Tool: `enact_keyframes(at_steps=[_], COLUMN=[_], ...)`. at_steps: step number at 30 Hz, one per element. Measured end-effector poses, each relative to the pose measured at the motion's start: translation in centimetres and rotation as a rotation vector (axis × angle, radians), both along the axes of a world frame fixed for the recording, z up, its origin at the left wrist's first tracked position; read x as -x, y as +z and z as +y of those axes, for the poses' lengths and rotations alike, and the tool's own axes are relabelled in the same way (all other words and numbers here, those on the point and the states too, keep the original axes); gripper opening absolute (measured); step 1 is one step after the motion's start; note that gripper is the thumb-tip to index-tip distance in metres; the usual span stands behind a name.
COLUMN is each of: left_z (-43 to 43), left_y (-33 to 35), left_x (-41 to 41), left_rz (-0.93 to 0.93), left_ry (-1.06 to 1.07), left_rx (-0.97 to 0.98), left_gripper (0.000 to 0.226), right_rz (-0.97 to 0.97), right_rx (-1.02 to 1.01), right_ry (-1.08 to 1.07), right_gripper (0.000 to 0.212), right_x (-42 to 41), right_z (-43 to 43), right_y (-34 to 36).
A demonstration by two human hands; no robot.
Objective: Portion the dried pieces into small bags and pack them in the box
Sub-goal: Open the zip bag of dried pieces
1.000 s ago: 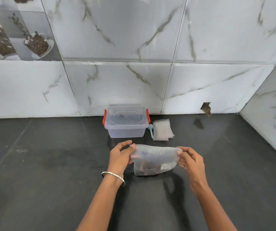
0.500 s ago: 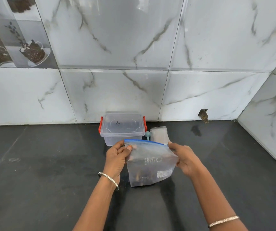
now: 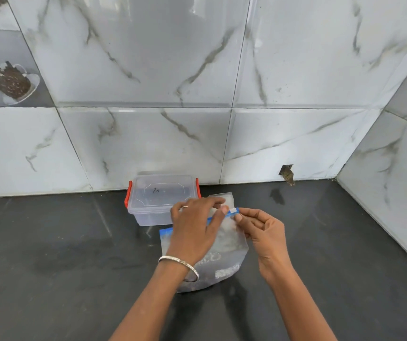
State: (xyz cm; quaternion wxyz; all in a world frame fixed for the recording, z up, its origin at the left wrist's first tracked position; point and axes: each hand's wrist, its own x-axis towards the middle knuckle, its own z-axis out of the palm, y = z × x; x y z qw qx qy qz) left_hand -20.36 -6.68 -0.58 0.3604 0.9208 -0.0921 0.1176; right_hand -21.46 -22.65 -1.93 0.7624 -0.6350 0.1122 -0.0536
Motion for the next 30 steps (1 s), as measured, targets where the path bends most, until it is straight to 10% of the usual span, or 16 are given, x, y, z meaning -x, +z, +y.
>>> enact_keyframes(at_steps=[7, 19, 30], left_z=[-1.6, -0.5, 5.0], left_y=[-0.6, -1.6, -0.8], left_x=[-1.0, -0.2, 1.4], left_rz=[0.071, 0.083, 0.105], left_ry=[-0.099, -0.062, 0.009], left_rx=[0.111, 0.319, 0.18], left_gripper=[0.017, 0.045, 0.015], right_rz=[-0.117, -0.189, -0.166], right_rx=[0.166, 0.399, 0.236], right_ry=[-0.016, -0.148, -0.219], right_gripper=[0.012, 0.007, 0.011], right_x=[1.7, 2.4, 1.9], right_z=[0.9, 2.6, 0.8], right_y=[0.1, 0.0, -0.3])
